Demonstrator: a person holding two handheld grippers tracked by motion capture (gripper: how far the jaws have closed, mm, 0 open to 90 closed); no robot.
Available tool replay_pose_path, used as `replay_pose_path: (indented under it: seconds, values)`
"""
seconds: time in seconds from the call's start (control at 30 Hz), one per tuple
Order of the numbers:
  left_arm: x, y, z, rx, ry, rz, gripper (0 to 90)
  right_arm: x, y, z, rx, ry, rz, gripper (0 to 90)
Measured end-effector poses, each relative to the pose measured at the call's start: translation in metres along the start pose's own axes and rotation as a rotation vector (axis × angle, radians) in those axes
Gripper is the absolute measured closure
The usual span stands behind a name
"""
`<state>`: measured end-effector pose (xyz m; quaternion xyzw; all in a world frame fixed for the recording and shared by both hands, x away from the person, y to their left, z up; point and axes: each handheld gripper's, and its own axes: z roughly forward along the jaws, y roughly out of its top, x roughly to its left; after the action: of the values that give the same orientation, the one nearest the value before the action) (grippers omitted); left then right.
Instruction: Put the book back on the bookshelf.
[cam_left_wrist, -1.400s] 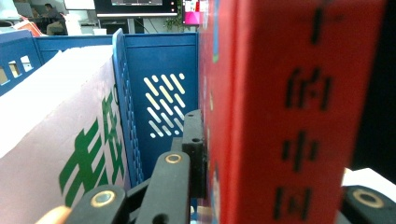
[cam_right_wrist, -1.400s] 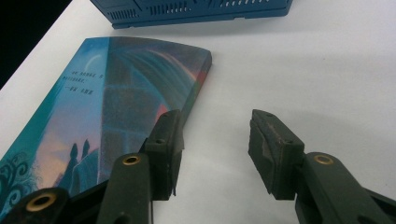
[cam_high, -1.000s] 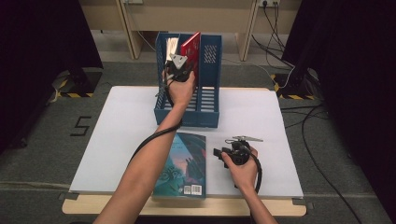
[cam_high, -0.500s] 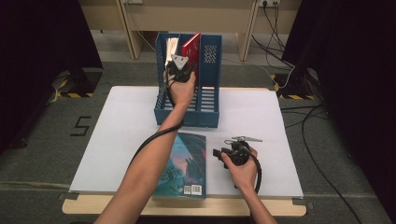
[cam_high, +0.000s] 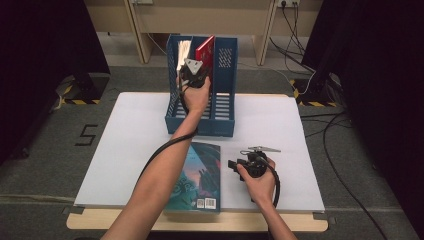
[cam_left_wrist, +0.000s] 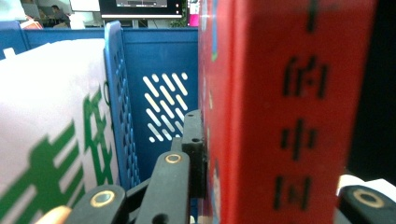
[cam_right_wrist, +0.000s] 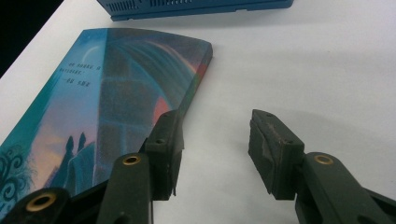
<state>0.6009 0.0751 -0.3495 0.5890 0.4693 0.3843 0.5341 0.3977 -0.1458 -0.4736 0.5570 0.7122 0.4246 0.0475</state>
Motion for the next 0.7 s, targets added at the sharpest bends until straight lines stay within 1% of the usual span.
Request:
replay_pose_path:
  seconds: [0.07, 0.13, 0.23, 0.37, 0.43, 0.5, 0.57, 0.67, 0.7]
  values:
    - [0.001, -0.002, 0.001, 0.001, 0.000, -0.003, 78.6, 0.000, 0.000, 0.000, -0.002, -0.001, -0.005, 54.4]
    - [0.001, -0.002, 0.003, 0.007, 0.001, 0.000, 78.6, 0.001, 0.000, 0.001, 0.001, 0.002, -0.001, 54.4]
    - [0.000, -0.005, 0.003, 0.018, 0.010, 0.013, 78.5, 0.001, -0.001, 0.002, 0.004, 0.002, -0.006, 54.4]
    - [-0.001, -0.014, 0.004, 0.038, 0.008, -0.002, 78.4, 0.003, -0.001, 0.003, 0.012, 0.006, -0.005, 54.4]
    - [-0.002, -0.017, 0.004, 0.048, 0.010, 0.005, 78.3, 0.002, -0.002, 0.002, 0.008, 0.008, -0.011, 54.4]
    - [-0.002, -0.020, 0.004, 0.063, 0.015, 0.001, 78.3, 0.002, -0.002, 0.003, 0.010, 0.008, -0.012, 54.4]
    - [-0.003, -0.021, 0.003, 0.072, 0.016, 0.013, 78.1, 0.002, -0.002, 0.003, 0.011, 0.006, -0.012, 54.4]
    - [-0.003, -0.023, 0.002, 0.099, 0.015, 0.022, 77.9, 0.003, -0.002, 0.003, 0.014, 0.007, -0.008, 54.4]
    - [-0.003, -0.024, 0.001, 0.109, 0.015, 0.034, 77.9, 0.003, -0.002, 0.003, 0.014, 0.007, -0.013, 54.4]
